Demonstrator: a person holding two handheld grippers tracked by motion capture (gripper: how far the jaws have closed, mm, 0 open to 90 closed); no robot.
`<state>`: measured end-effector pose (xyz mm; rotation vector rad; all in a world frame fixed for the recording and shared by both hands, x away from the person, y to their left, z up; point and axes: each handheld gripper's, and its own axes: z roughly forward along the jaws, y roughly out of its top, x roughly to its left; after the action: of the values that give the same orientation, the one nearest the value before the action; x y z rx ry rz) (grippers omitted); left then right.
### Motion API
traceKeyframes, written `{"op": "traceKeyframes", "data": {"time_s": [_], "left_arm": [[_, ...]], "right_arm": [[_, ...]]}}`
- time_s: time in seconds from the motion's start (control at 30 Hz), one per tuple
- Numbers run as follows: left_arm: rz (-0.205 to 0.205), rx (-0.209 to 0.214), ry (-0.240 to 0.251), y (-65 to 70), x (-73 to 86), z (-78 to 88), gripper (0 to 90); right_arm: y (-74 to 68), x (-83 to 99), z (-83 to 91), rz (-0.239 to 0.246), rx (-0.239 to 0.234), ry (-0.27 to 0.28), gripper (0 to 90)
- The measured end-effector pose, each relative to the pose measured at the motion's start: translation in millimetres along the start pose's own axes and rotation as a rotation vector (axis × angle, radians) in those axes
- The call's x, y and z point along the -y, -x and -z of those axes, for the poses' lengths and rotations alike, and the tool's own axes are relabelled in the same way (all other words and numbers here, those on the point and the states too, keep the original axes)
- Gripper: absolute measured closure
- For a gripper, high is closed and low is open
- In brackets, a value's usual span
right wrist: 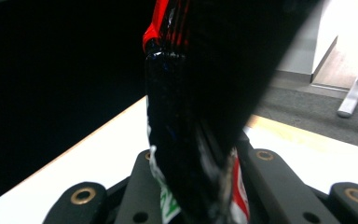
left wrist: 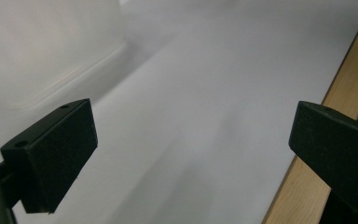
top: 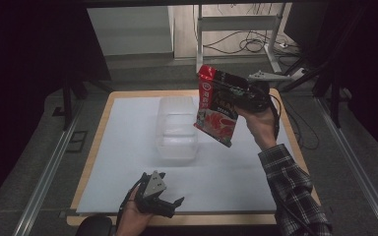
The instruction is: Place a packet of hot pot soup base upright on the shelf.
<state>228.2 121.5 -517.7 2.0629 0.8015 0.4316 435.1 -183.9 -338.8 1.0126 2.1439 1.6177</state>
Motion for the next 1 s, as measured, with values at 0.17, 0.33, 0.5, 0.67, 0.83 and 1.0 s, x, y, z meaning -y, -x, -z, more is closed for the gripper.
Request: {"op": "traceKeyframes", "data": {"time_s": [0.17, 0.33, 0.5, 0.67, 0.83, 1.0], "left_arm": [[0.018, -0.018, 0.007, -4.9, 2.7, 5.3, 1.2], [0.029, -0.038, 0.013, -8.4, 5.1, 10.3, 1.2], [0.046, -0.061, 0.02, -13.0, 8.9, 17.3, 1.2], [0.048, -0.072, 0.018, -15.3, 10.3, 19.5, 1.4], [0.023, -0.09, 0.012, -14.0, 9.6, 20.1, 1.4], [0.016, -0.1, 0.013, -14.1, 9.3, 20.8, 1.4]], "right_arm": [[-4.6, -2.9, -11.4, 0.0, -0.015, -0.005, 76.8], [-10.3, -5.0, -22.9, 0.002, -0.029, -0.012, 76.8], [-16.3, -7.7, -34.8, 0.011, -0.043, -0.015, 76.8], [-19.3, -8.9, -42.2, 0.009, -0.048, -0.014, 76.8], [-23.2, -10.3, -51.7, 0.014, -0.05, -0.017, 76.7], [-27.4, -9.9, -61.4, 0.017, -0.055, -0.021, 76.6]]}}
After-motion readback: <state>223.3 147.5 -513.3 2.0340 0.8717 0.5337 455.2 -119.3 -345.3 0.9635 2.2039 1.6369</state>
